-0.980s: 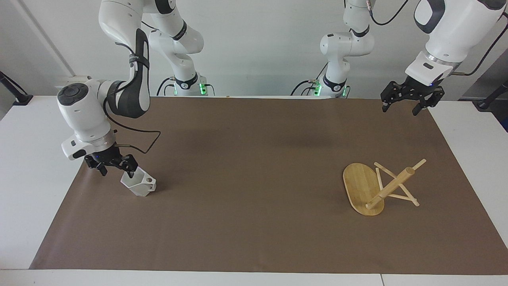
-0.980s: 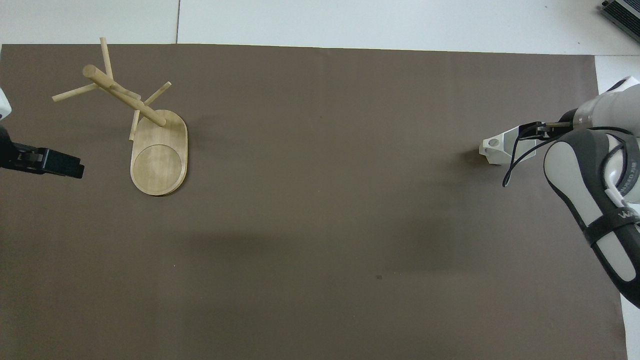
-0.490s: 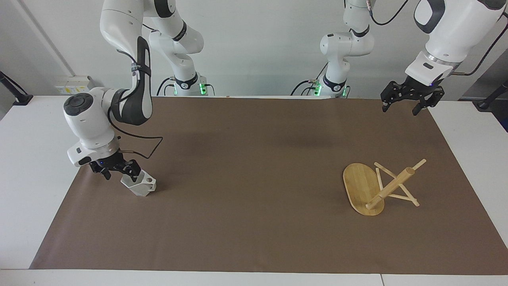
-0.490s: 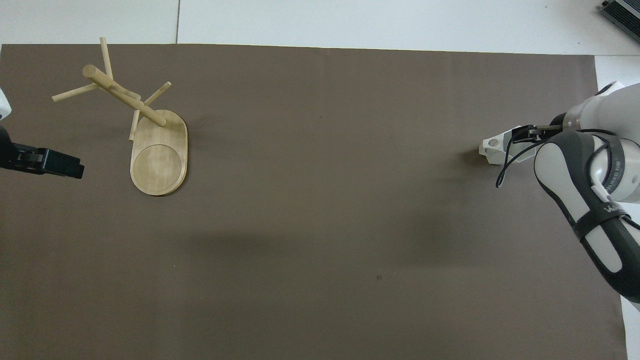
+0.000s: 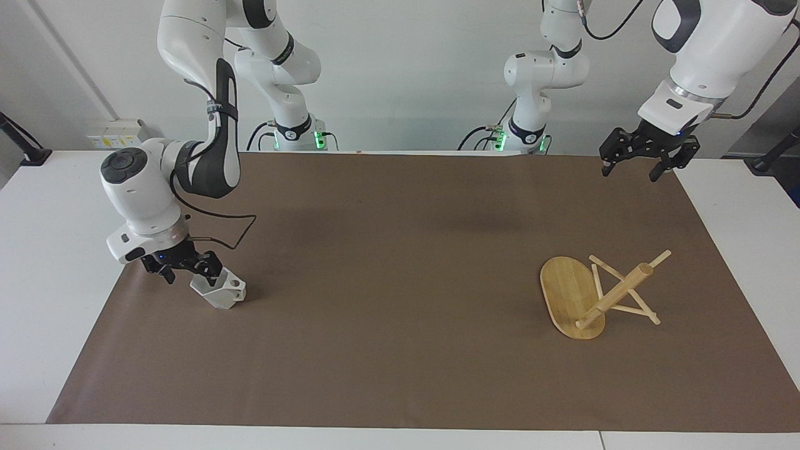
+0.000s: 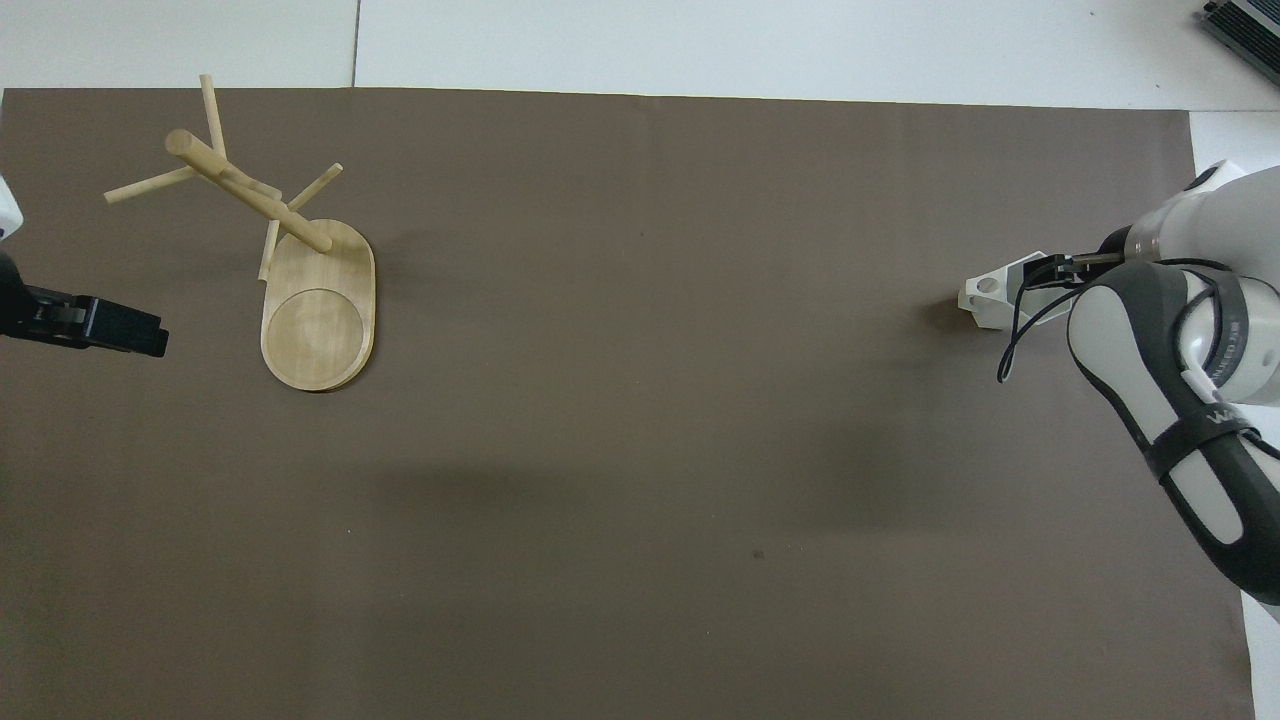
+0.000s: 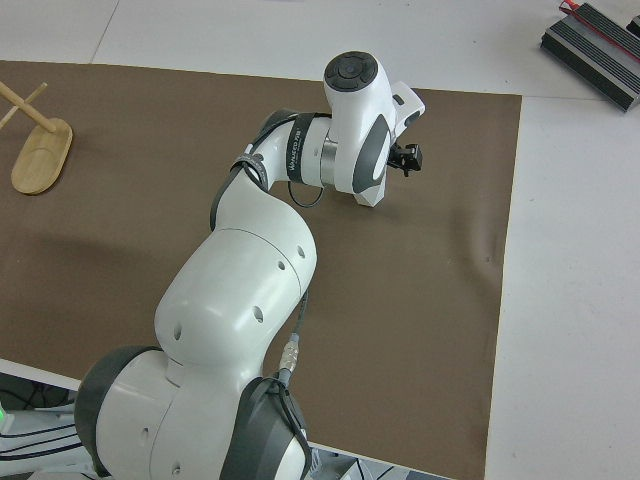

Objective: Hang cup on rack
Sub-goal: 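Close the right gripper on the white cup's handle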

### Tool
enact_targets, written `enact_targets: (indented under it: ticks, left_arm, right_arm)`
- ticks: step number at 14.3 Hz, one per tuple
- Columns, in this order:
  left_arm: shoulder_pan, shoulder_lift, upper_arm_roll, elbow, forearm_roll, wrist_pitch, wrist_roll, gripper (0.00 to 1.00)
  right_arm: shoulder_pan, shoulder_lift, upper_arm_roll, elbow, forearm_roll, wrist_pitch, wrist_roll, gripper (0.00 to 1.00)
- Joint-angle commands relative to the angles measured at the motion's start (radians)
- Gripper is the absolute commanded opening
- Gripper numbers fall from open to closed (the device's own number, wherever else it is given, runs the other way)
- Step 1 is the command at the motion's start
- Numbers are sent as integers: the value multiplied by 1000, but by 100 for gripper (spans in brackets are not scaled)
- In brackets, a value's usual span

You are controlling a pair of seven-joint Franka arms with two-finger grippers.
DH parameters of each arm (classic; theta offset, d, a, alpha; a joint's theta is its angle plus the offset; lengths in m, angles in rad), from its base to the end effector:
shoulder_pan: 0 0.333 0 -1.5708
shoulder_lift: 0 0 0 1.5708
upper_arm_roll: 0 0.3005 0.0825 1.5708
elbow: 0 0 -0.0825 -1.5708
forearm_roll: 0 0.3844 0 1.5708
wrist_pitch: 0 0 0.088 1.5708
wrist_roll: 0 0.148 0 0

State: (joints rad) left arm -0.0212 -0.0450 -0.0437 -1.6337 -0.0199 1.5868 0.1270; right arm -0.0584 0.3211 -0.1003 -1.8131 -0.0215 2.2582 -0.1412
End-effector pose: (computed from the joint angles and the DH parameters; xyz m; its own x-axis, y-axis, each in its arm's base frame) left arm 0.5411 -0.0385 0.5643 0.9817 -0.1903 0.0003 -0.1903 -0.9816 0.0180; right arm 0.6400 -0.1007 0.3216 0.9932 0.0061 0.1163 -0.0017 -0.9978 0.0668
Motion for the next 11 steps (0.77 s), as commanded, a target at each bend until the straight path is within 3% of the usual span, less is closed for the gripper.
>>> enact_targets:
  ticks: [1, 11]
  left_arm:
    - [10, -3, -10, 2, 11, -16, -3, 100]
    - [10, -3, -10, 2, 11, -16, -3, 100]
  right_arm:
    - [-8, -5, 5, -14, -1, 24, -28, 92]
    - [-8, -7, 5, -14, 5, 15, -3, 53]
